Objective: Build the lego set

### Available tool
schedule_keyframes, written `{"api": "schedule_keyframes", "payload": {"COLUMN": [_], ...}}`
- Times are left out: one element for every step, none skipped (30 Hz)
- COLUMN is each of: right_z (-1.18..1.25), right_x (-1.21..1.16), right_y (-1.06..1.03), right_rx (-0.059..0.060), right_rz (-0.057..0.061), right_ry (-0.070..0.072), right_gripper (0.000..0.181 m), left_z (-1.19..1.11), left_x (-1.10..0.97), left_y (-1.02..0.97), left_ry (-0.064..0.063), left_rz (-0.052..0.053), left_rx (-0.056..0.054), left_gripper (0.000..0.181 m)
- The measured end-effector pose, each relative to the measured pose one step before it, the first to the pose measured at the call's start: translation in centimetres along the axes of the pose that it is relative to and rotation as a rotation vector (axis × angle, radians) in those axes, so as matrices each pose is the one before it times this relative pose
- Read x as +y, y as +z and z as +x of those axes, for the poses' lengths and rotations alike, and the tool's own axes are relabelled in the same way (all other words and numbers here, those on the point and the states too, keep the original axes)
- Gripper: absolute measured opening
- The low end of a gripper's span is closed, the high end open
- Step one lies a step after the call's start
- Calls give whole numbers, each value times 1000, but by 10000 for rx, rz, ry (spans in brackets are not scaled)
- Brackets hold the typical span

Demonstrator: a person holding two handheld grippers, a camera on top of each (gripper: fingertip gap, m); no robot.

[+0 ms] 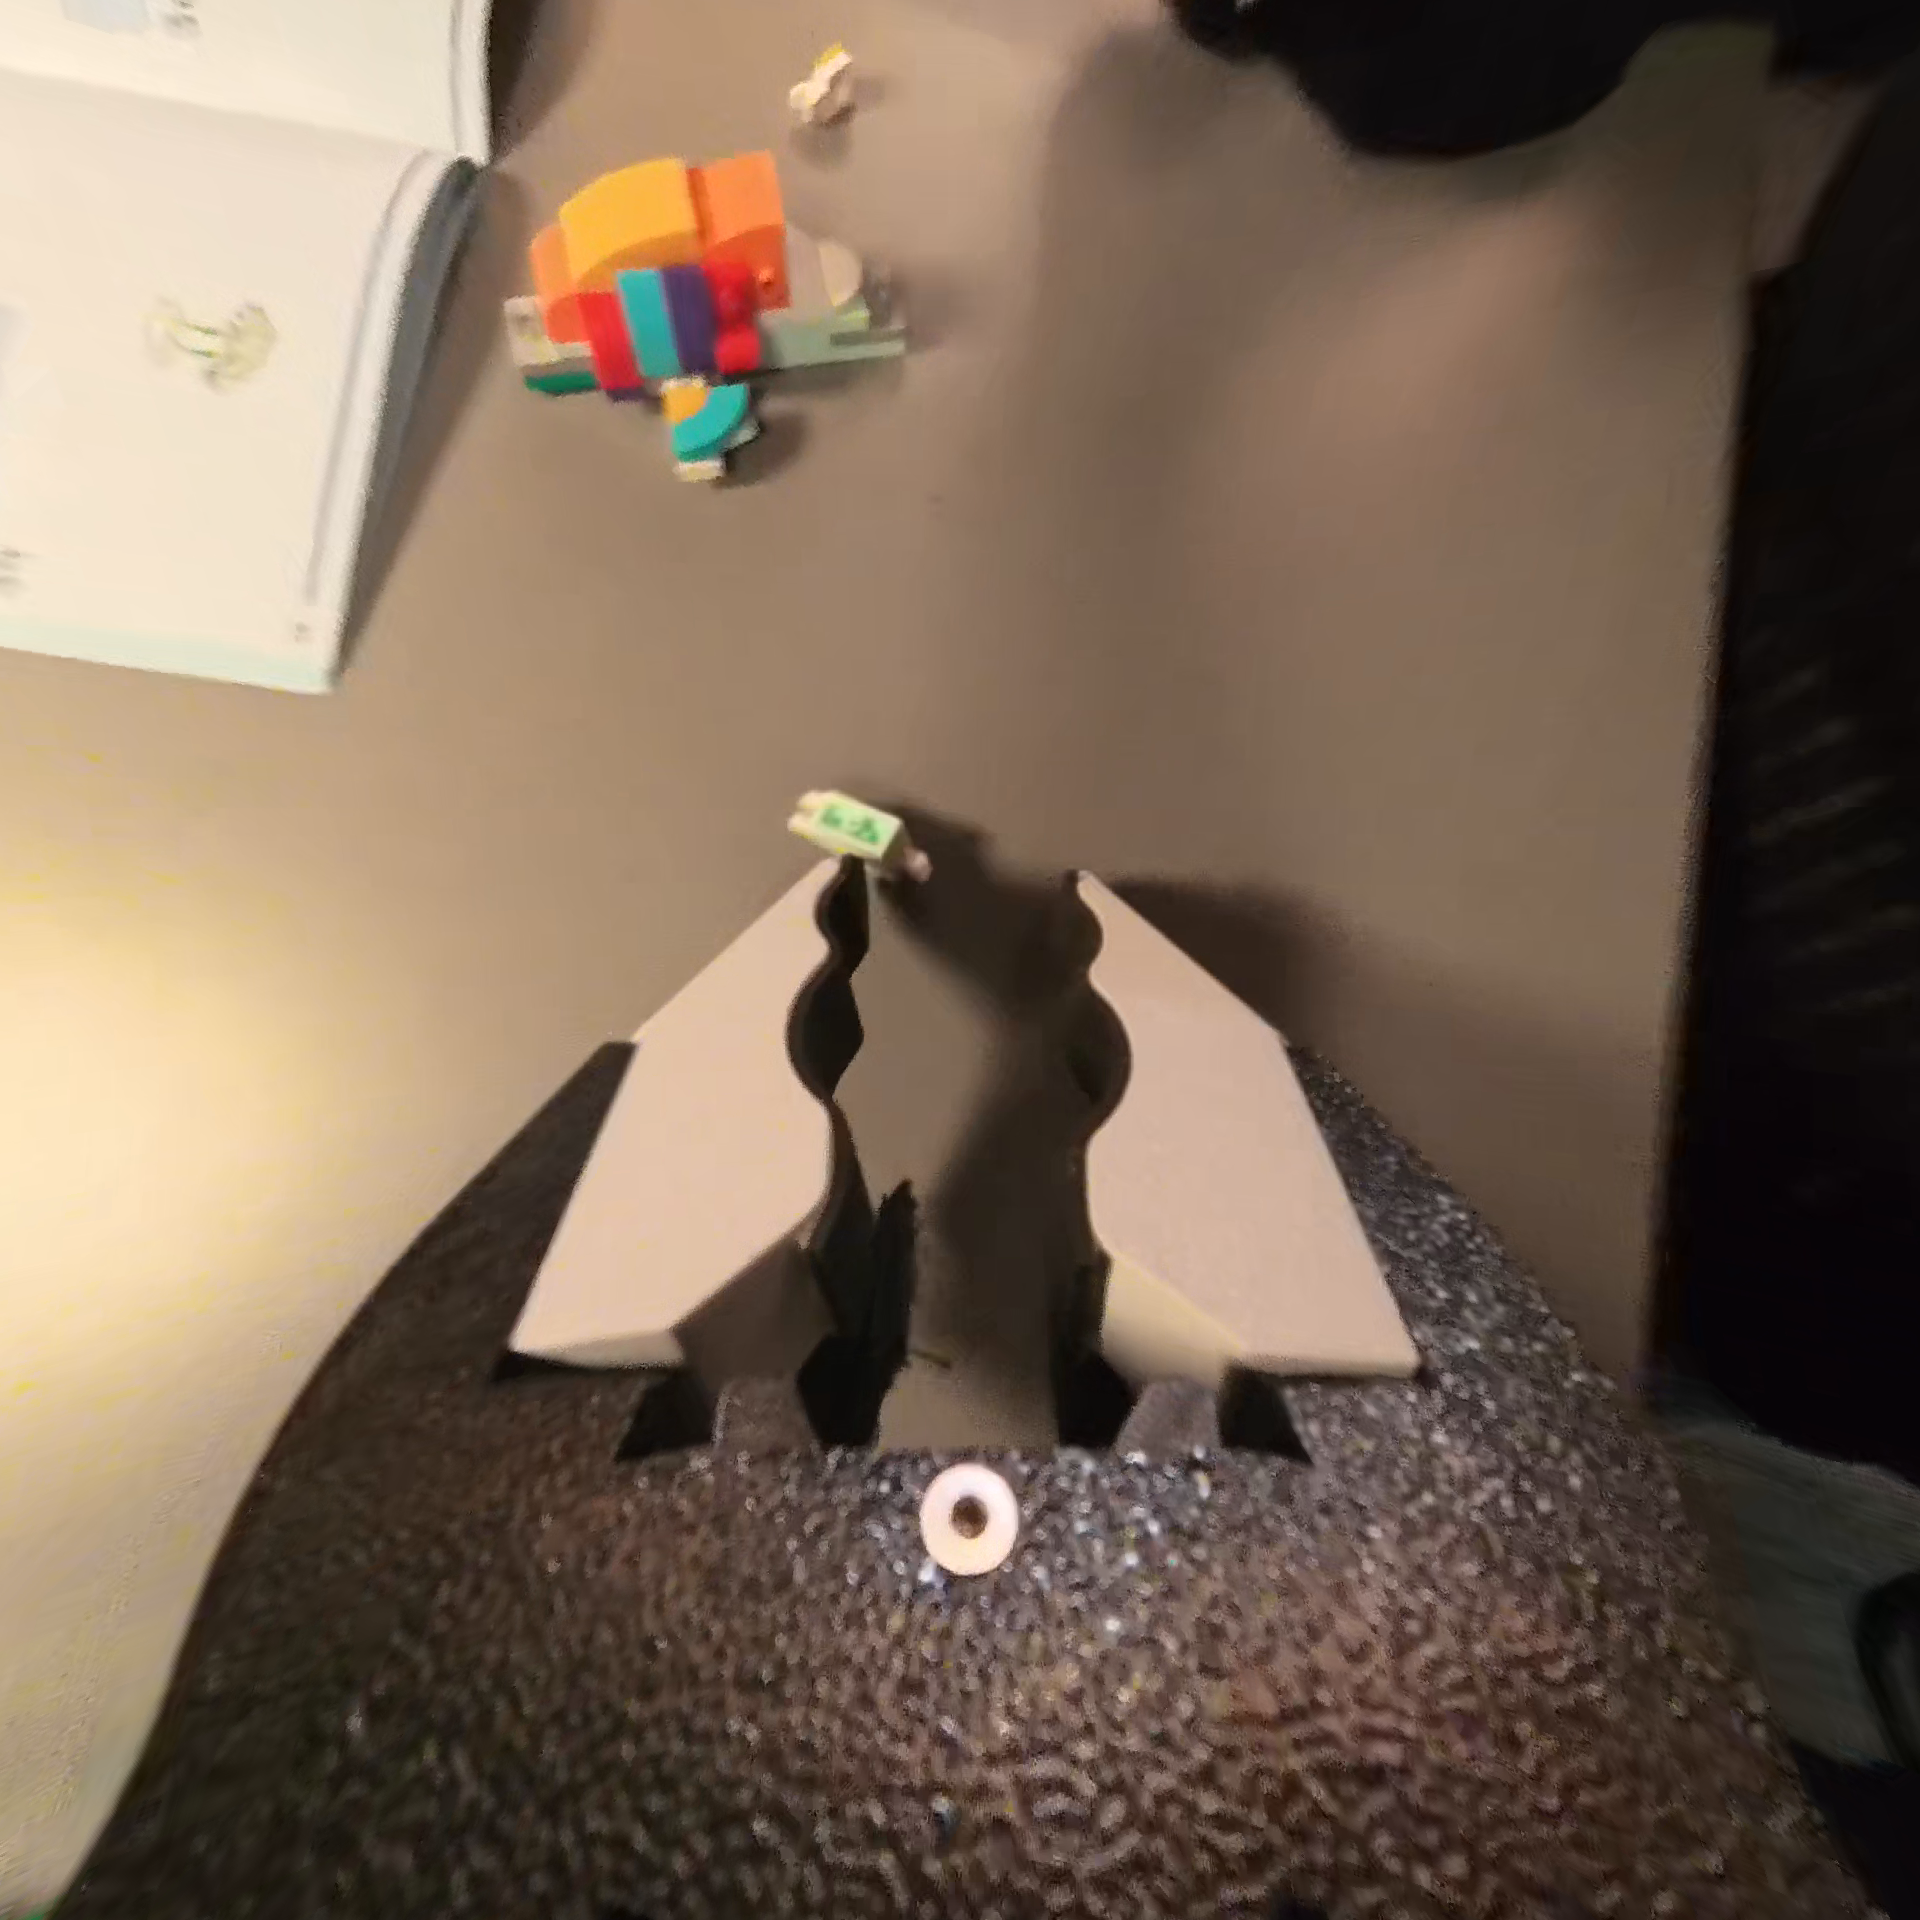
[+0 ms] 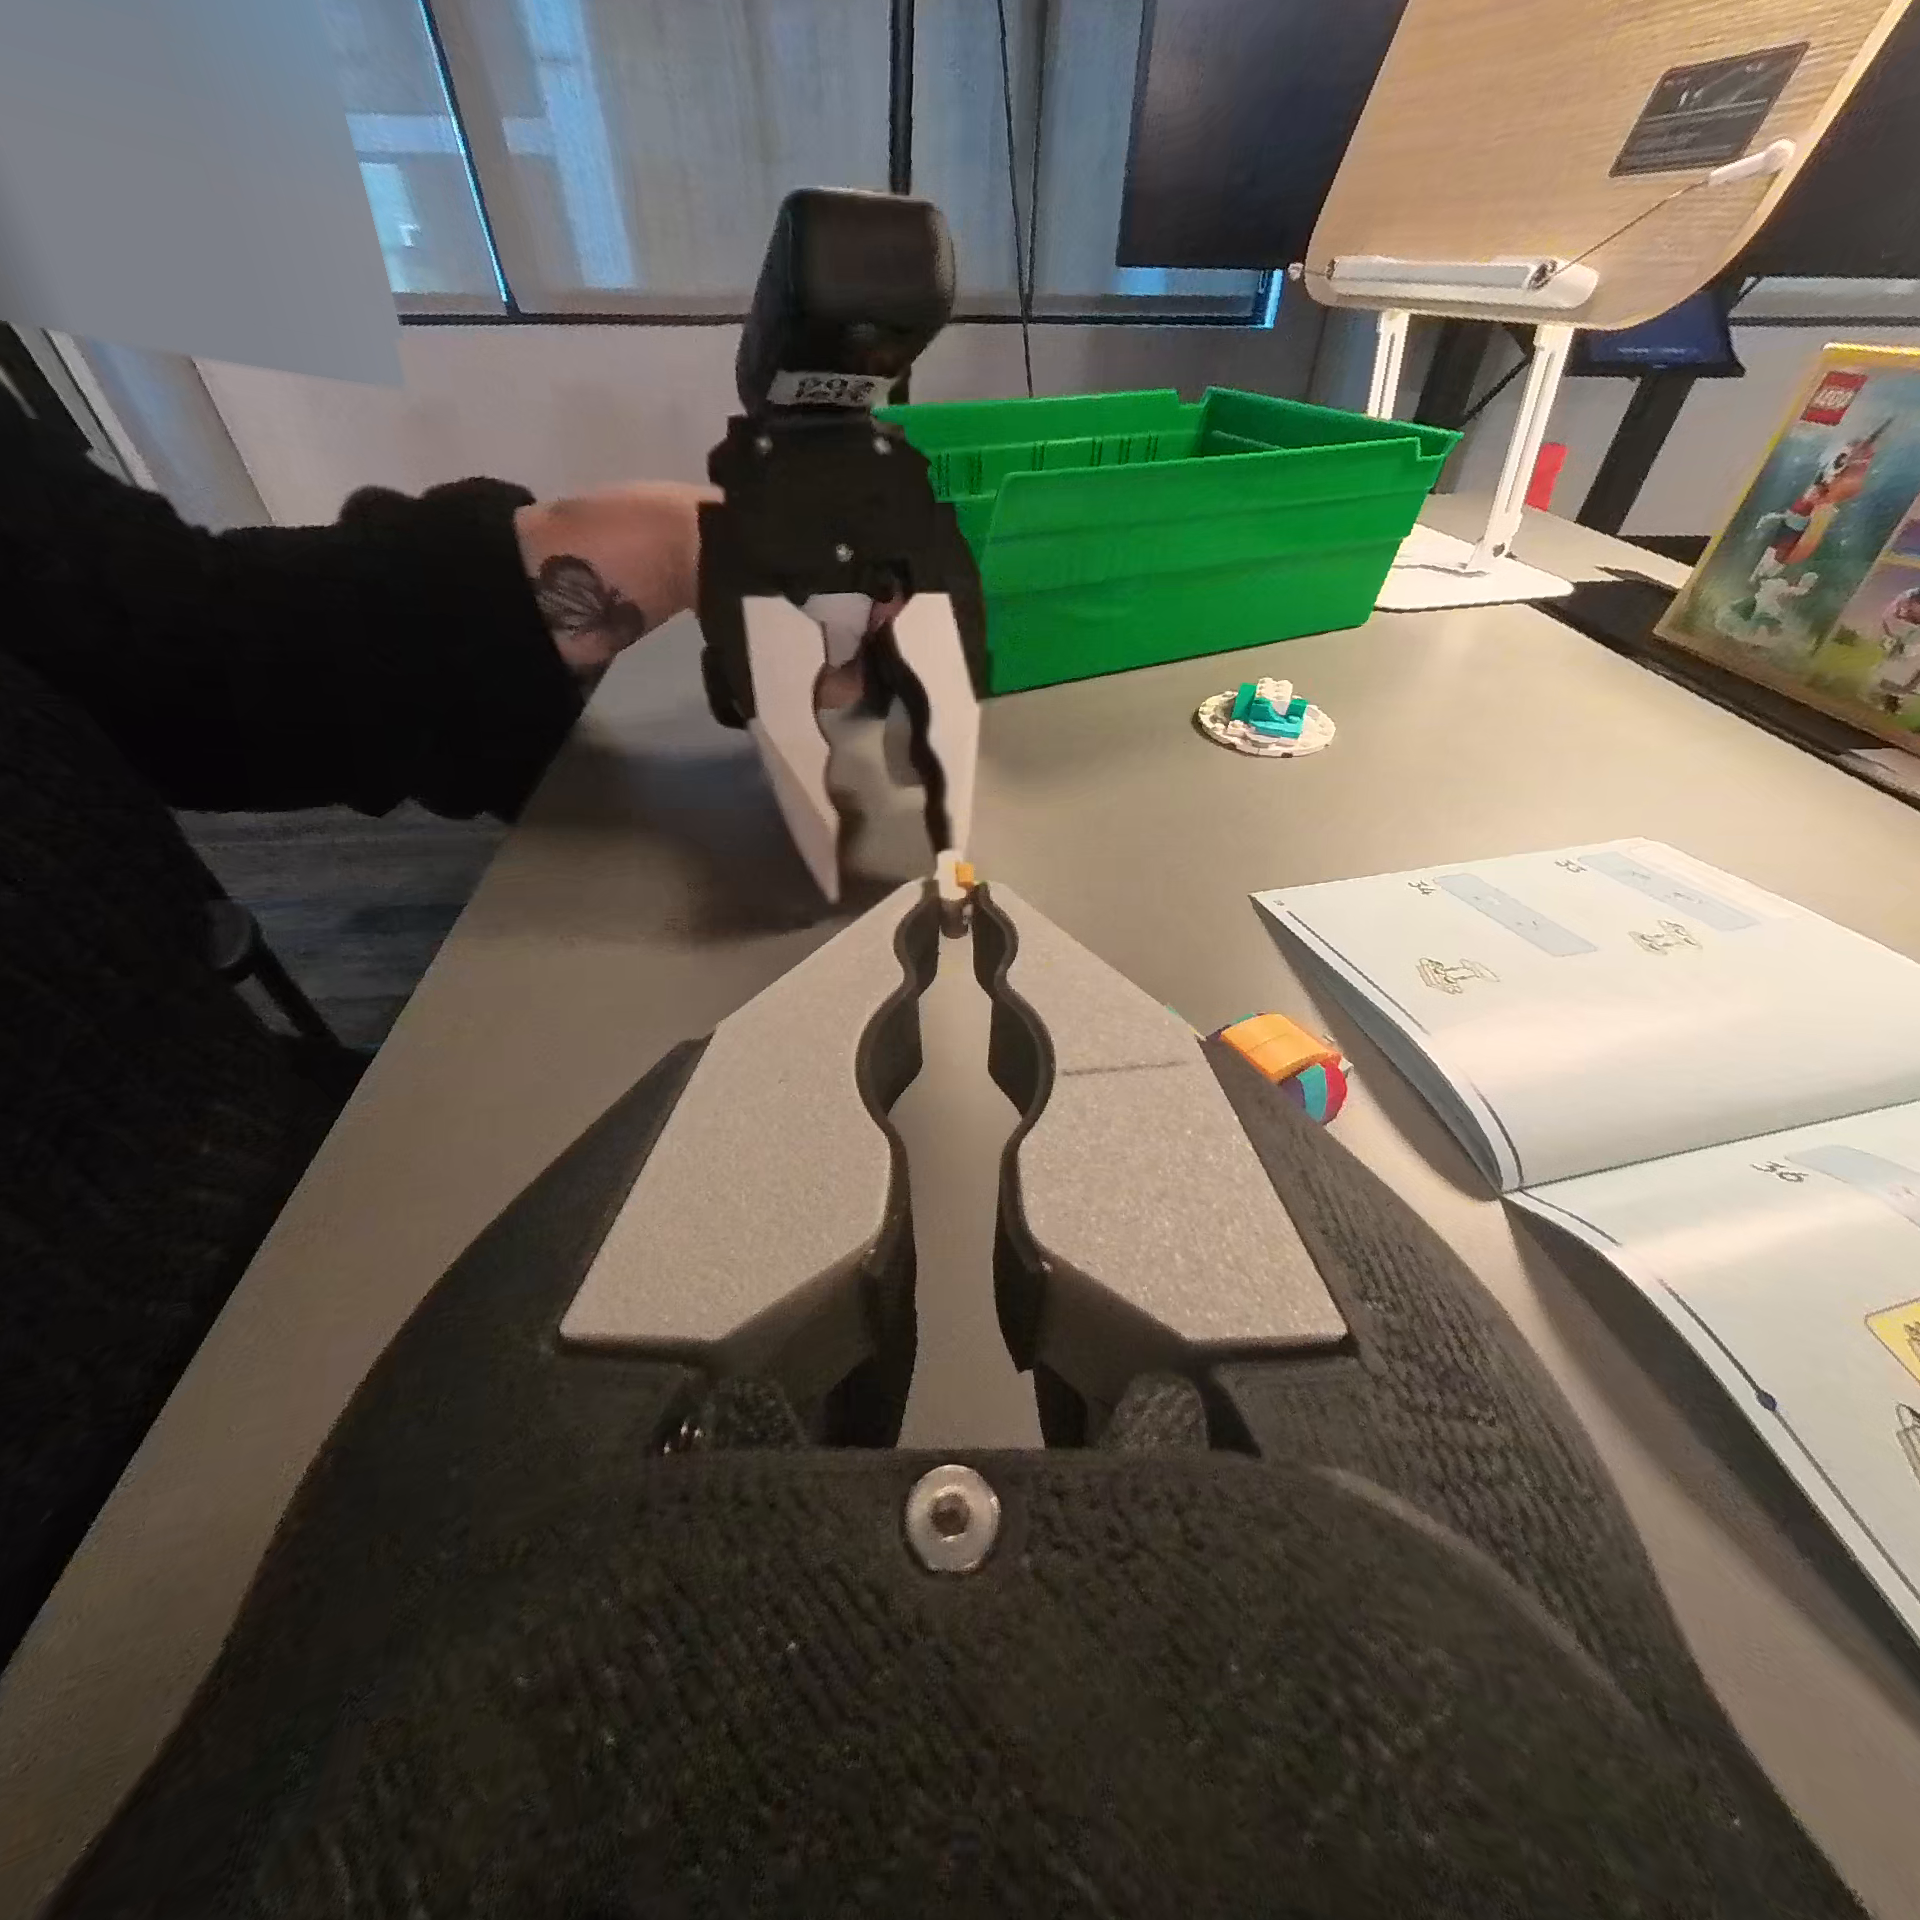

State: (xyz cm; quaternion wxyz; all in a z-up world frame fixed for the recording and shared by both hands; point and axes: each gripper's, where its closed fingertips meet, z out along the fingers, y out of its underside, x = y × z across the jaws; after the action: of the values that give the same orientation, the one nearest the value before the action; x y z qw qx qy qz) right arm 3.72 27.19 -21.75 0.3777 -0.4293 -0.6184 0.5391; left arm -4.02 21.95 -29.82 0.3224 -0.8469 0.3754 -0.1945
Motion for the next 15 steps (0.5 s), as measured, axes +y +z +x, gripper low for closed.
{"api": "schedule_keyframes", "payload": {"right_z": [81,111,109,104,85,77,48,7,10,18,-19,-12,-8,-26,-26], "right_x": [-58,-87,-64,-45,-49,-19,22,50,78,65,90,80,54,50,42], "right_y": [-47,-77,-72,-69,-58,-47,-21,3,19,16,35,25,19,13,16], "right_rx": [4,6,-3,-11,-5,6,5,-5,4,7,-19,-17,-19,-27,-31], "right_rz": [57,73,61,51,44,21,-10,-39,-54,-52,-66,-51,-39,-35,-30], "right_ry": [74,105,128,124,97,67,41,26,23,31,48,45,44,48,41], "right_gripper": [4,4,4,4,4,4,4,4,4,4,4,4,4,4,4], "left_z": [1010,834,686,294,-265,-539,-631,-582,-445,-357,-240,-125,-5,164,173], "left_x": [-349,-114,1,-118,-291,-324,-286,-291,-285,-177,-26,117,204,297,284], "left_y": [146,220,231,141,-47,-202,-263,-222,-127,6,114,179,225,262,271], "left_ry": [-358,-257,-55,158,265,231,99,-7,-79,-93,46,249,367,400,363], "left_rz": [136,-20,-99,-16,122,176,179,192,174,94,-7,-83,-123,-180,-174], "left_rx": [494,371,276,22,-291,-380,-330,-238,-132,-77,-55,-50,-17,89,118], "left_gripper": [38,41,44,44,44,44,44,47,48,48,48,45,43,41,40]}}
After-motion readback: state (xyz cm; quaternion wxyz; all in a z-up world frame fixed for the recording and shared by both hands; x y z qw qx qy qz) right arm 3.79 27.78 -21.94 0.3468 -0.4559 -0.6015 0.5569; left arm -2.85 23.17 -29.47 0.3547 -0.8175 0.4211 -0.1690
